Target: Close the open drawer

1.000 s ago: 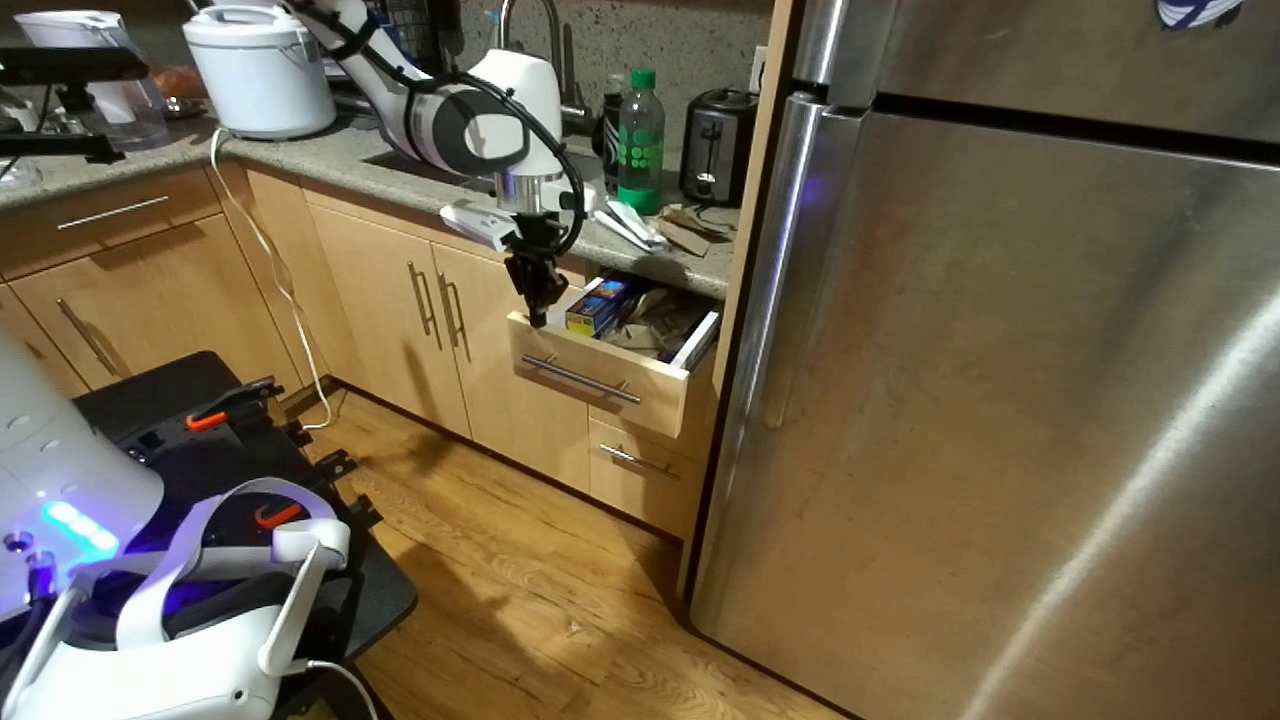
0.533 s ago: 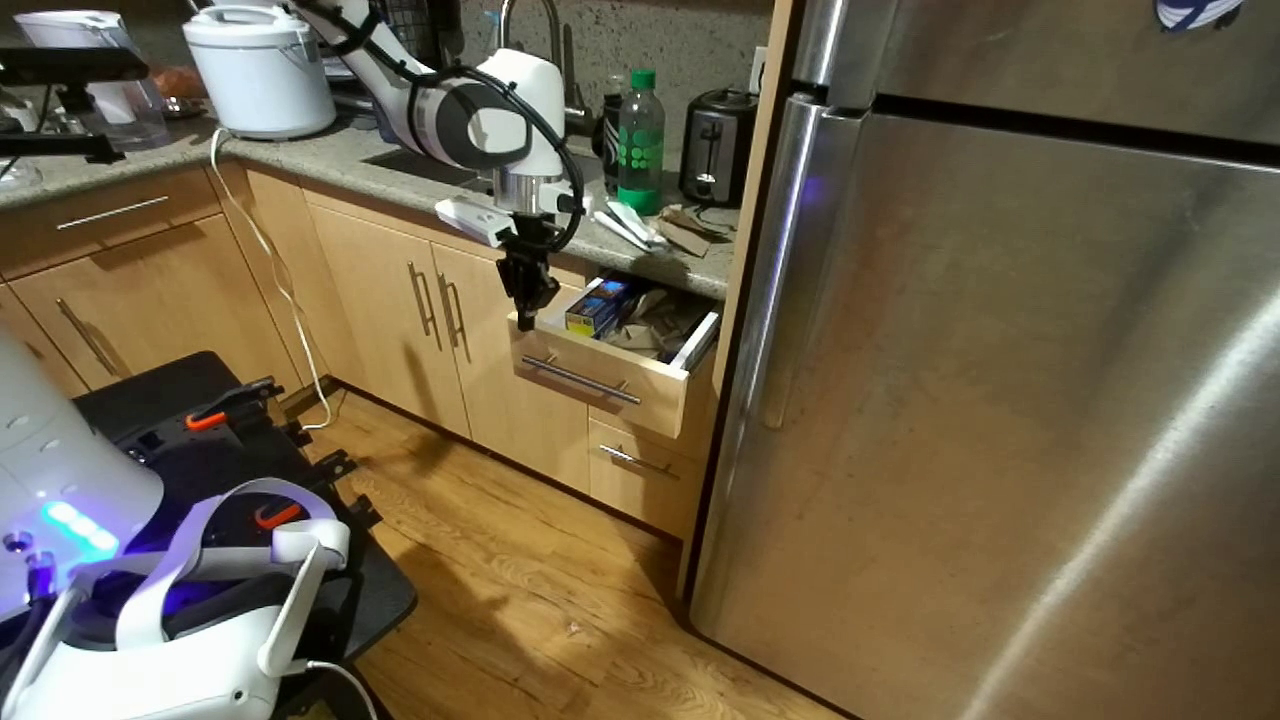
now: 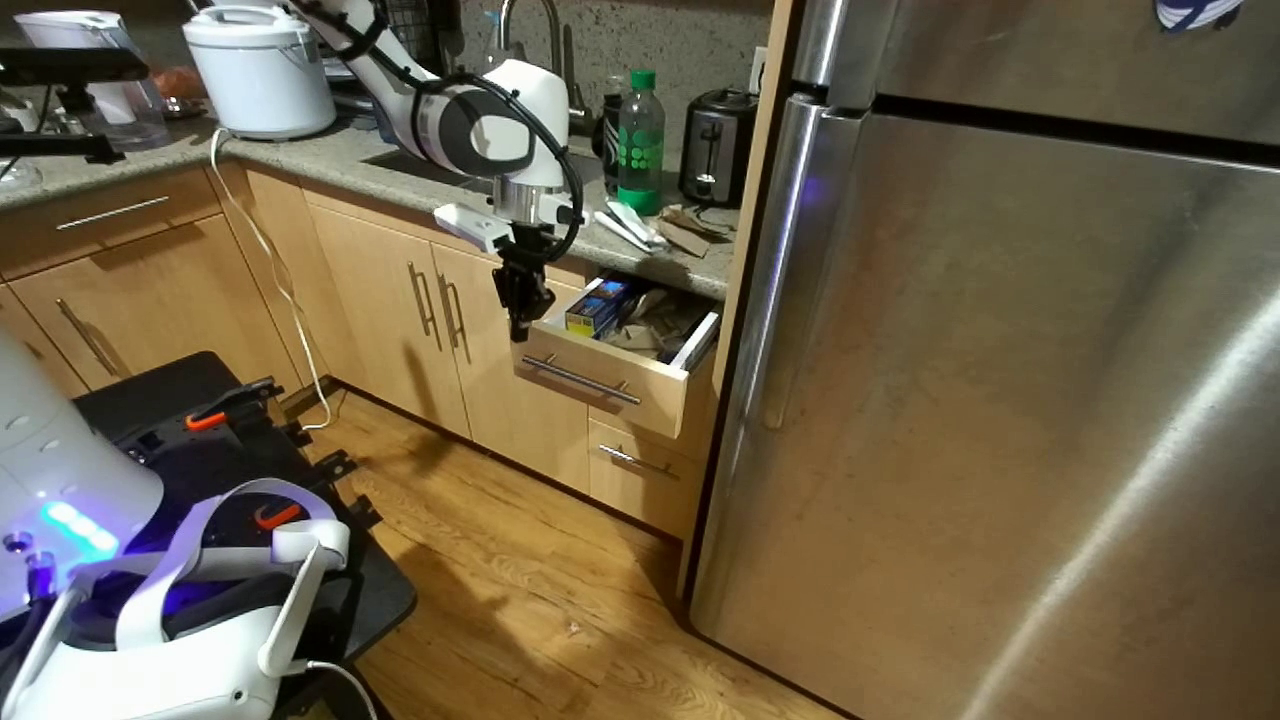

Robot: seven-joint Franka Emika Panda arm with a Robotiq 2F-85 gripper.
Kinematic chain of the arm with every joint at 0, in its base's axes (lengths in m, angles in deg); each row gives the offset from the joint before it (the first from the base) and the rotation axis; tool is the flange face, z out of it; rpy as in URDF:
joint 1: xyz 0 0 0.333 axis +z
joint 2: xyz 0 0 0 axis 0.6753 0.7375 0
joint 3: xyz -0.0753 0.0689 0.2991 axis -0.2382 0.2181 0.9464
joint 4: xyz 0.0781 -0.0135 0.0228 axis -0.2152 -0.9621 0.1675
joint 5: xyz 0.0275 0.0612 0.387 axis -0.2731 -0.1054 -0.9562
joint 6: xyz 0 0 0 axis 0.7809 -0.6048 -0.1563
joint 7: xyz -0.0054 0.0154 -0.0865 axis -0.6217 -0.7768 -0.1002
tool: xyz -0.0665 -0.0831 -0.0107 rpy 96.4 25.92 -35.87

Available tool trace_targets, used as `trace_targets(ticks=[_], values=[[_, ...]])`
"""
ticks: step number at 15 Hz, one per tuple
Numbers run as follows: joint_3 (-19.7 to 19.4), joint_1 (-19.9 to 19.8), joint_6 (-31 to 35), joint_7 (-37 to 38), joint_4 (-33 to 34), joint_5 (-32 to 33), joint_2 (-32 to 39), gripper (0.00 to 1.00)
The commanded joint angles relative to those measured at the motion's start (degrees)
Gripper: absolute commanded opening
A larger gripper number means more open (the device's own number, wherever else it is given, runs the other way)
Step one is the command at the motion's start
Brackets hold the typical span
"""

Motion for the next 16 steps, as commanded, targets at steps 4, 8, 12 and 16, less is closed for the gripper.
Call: trace_targets(ticks=[4,8,12,16], values=[[-0.1,-1.0,-0.4,0.7,3.8,-1.2,3.4,0.01],[-0.2,-0.9,0.0,1.2,6.4,-1.0,5.5,0.01],[0.1,-0.9,0.9,1.0,8.4,-1.2,7.0,0.01],[0.7,-1.0,0.6,0.6,11.0,-2.2,8.2,0.01]])
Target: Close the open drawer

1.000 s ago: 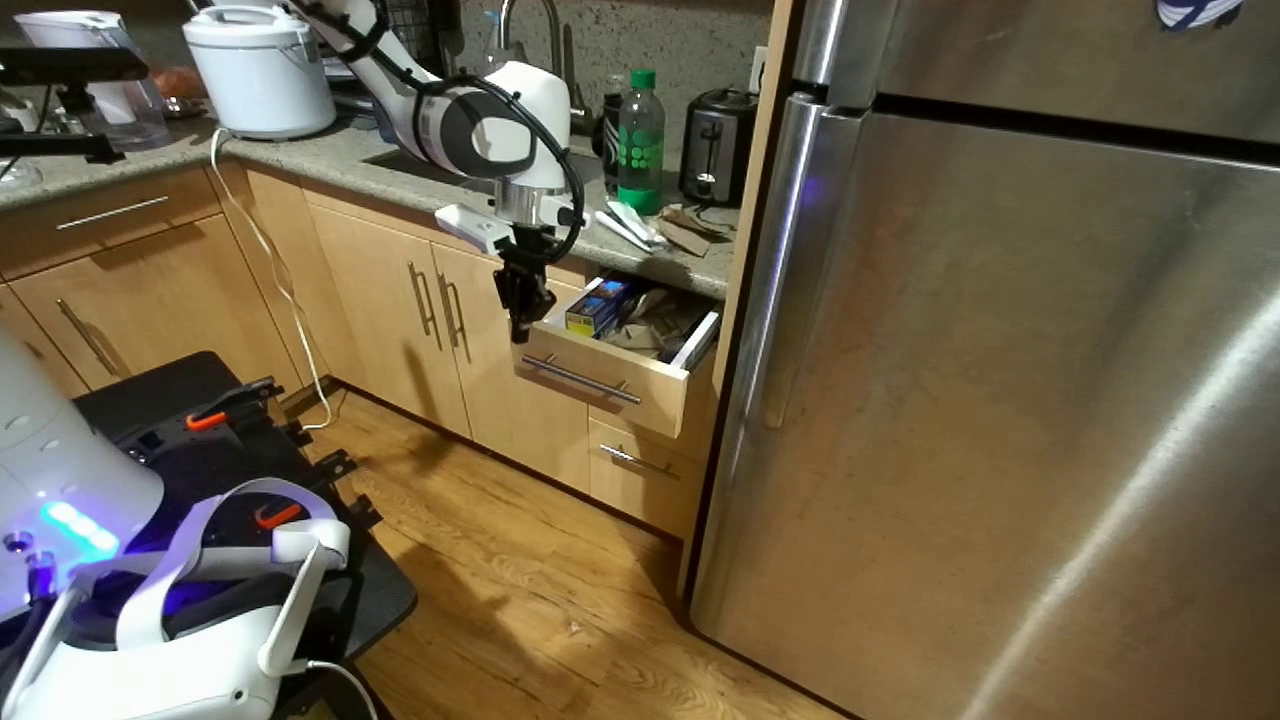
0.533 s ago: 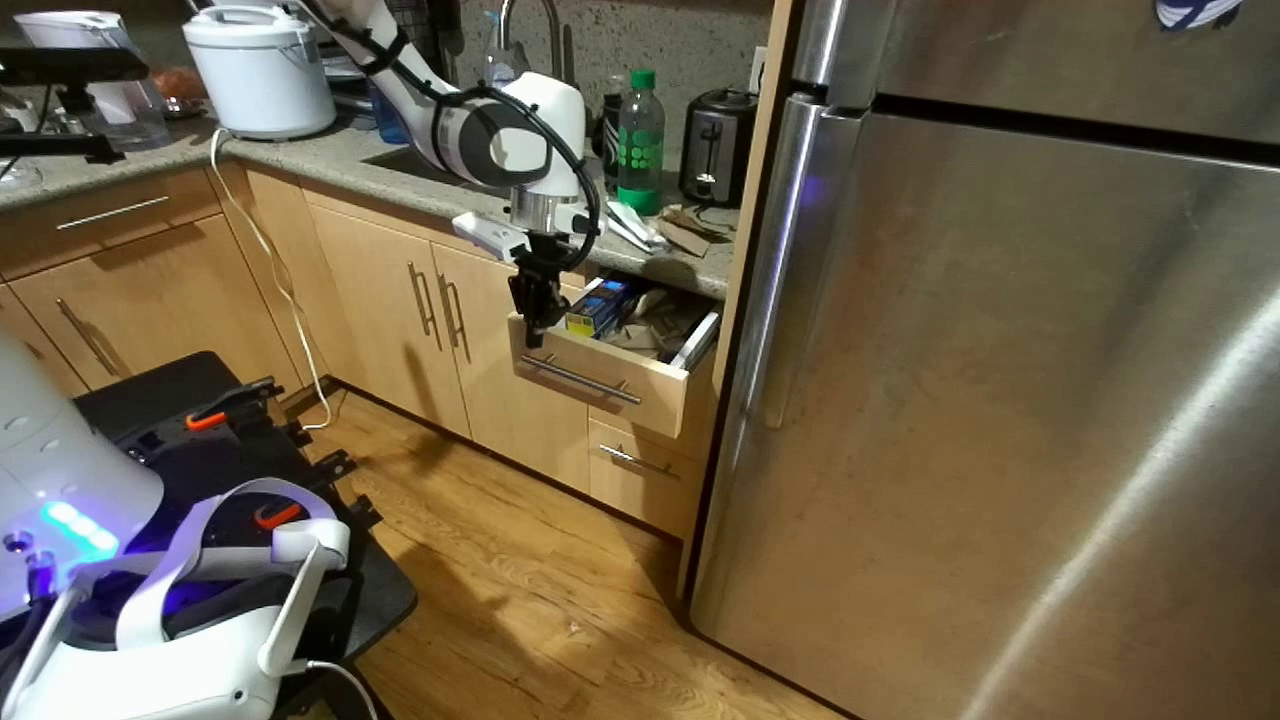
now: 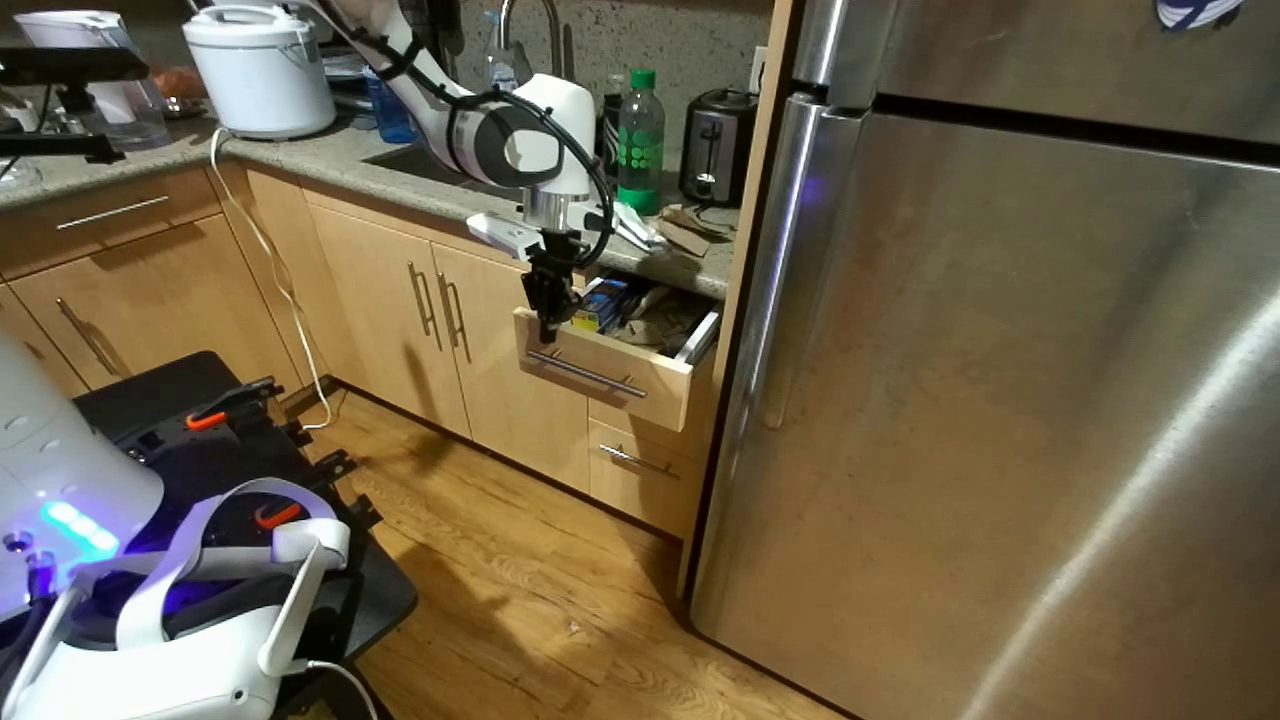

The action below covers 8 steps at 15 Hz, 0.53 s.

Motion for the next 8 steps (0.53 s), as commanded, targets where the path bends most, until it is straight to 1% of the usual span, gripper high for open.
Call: trace_targets(ticks=[1,8], values=[[0.8,-0.2,-0.1,0.3,3.9,-2.0,1.7,0.01],[2.1,-0.3,-3.6,-0.1,12.5,-5.3,3.1,0.01]])
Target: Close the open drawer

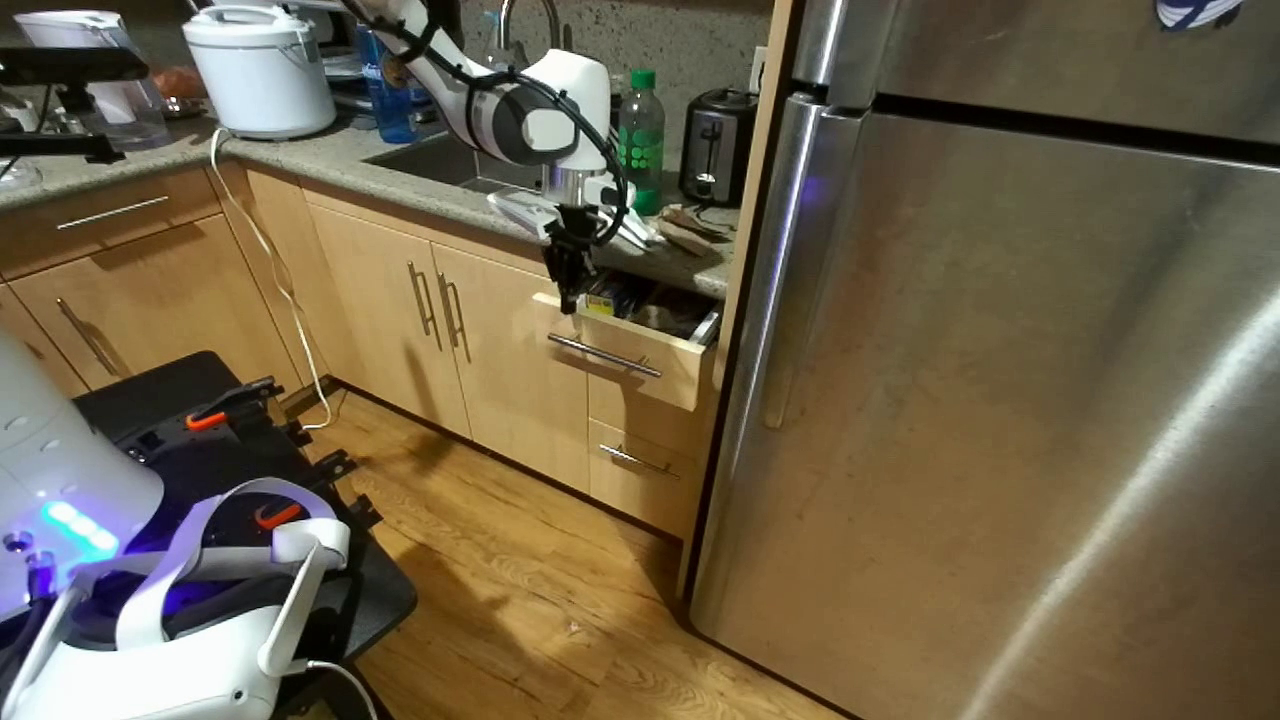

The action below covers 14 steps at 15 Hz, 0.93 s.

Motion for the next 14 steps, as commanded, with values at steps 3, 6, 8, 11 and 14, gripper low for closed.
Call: trace_targets(ticks=[3,6,8,11,14], values=[[0.8,0.2,-3.4,0.1,7.9,-0.8,1.6,0.01],[0.6,0.6,-2.6,-0.5,5.9,0.2,-0.9,0.01],[0.5,0.6,-2.0,-1.4,2.1,0.8,-4.3,0.01],[0.8,0.3,-2.9,-2.7,-2.7,0.5,-9.0,0.01],[0.6,0.4,-2.0,-1.6,0.2,0.2,-5.9,0.01]])
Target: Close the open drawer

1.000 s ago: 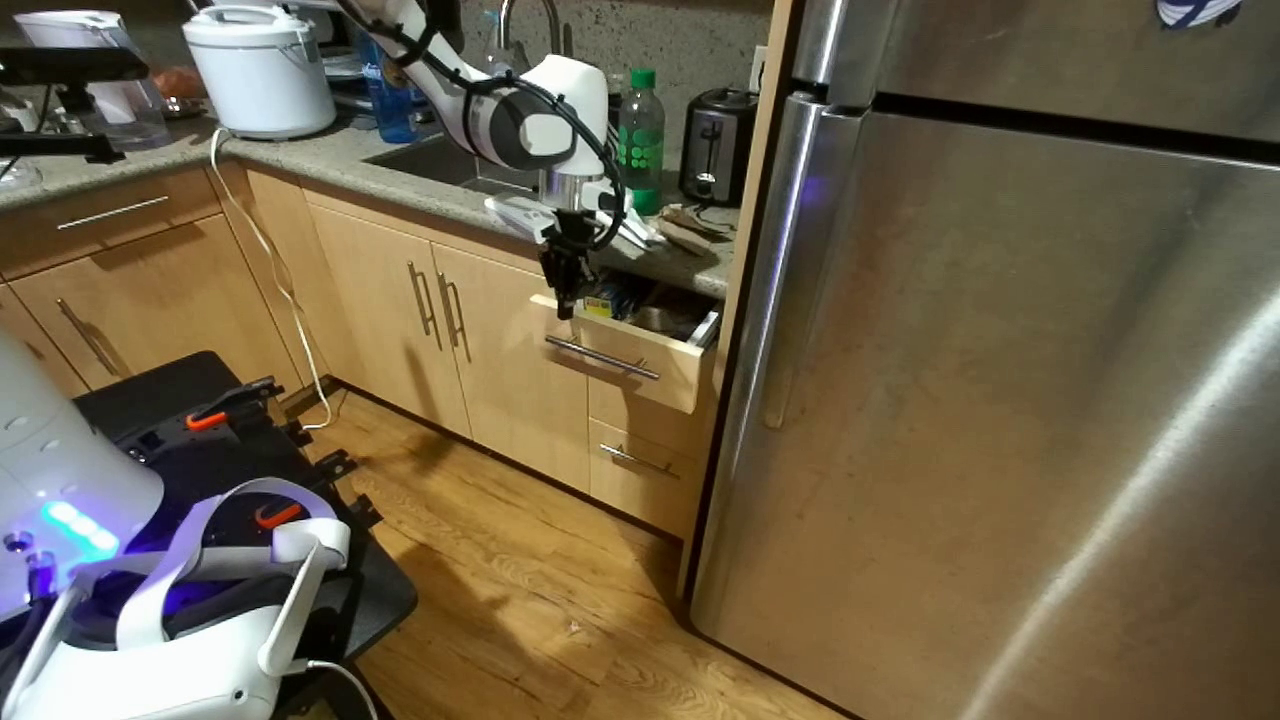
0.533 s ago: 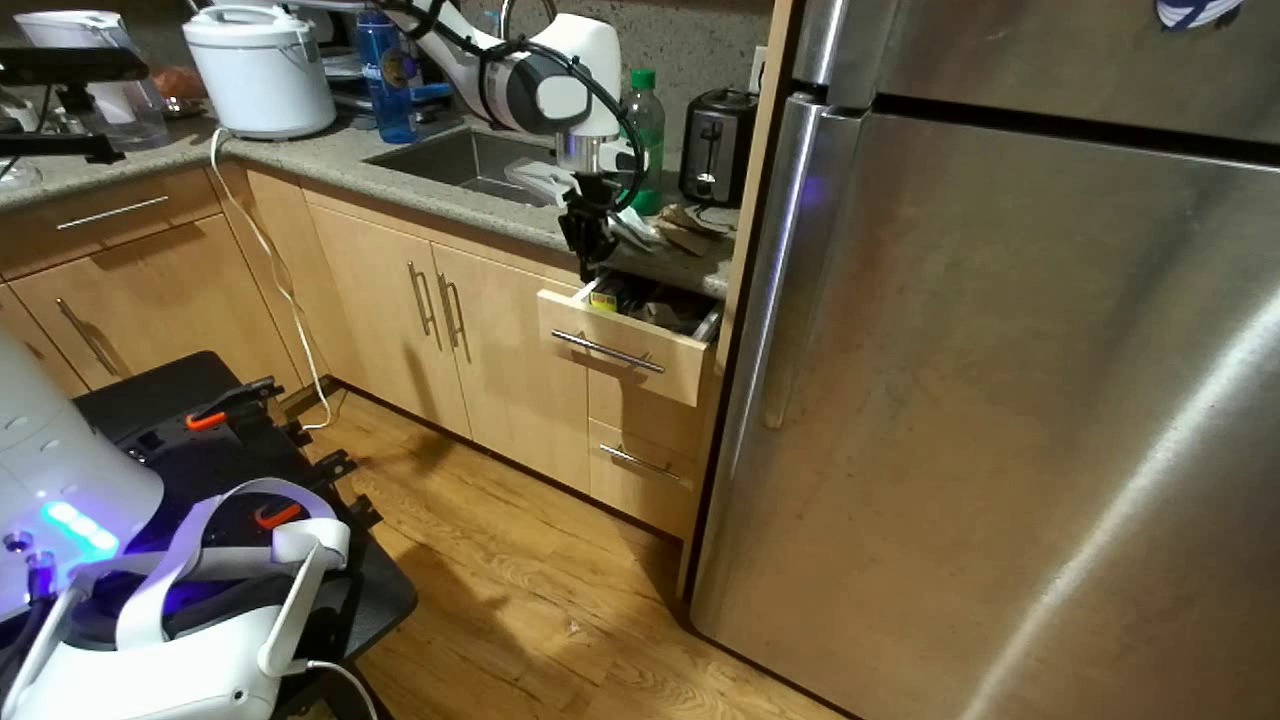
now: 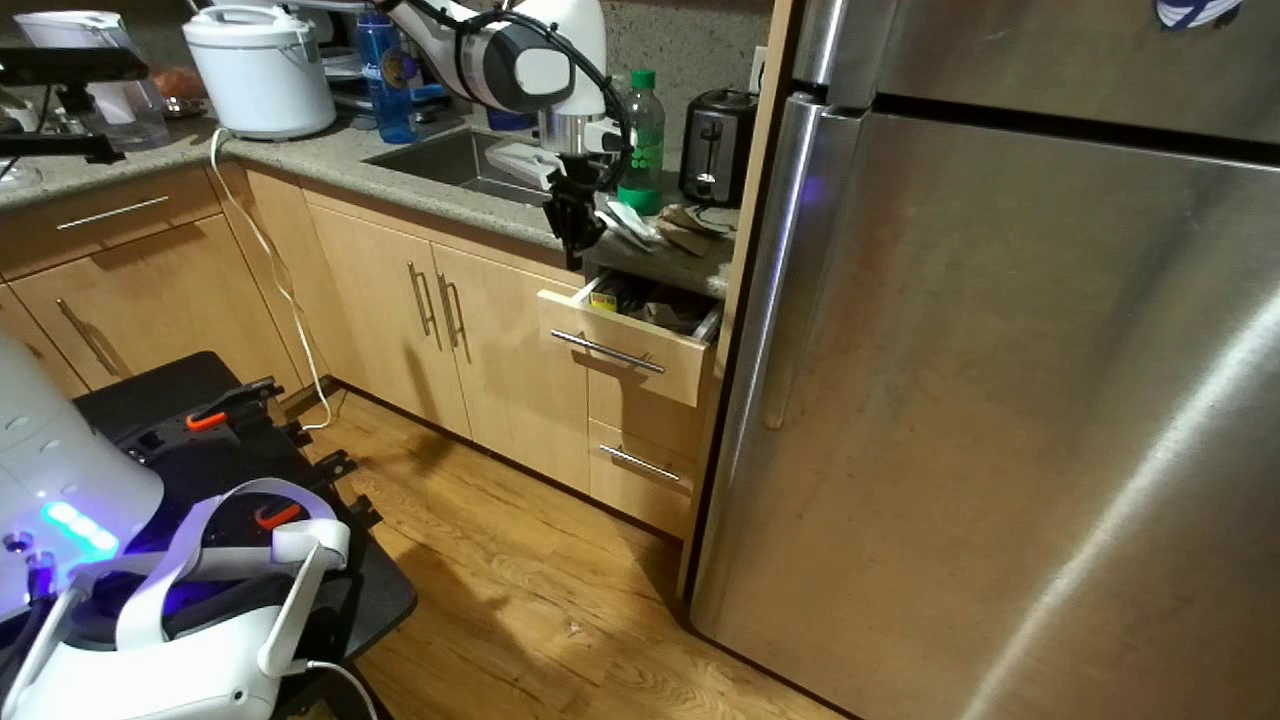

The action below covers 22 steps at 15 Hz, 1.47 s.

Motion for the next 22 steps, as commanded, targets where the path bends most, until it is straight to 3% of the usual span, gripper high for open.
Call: trace_targets(ticks=[1,5,15,22], values=[[0.0,0.0,-0.2,0.0,-0.6,0.0,-0.7,0.01],[0.0,0.0,-0.2,0.0,-1.4,0.0,-1.2,0.02],[-1.4,2.5,-0.1,3.2,-1.7,7.2,4.9,0.01],[-2.6,3.6,5.2,6.1,2.1,8.0,11.6,0.01]])
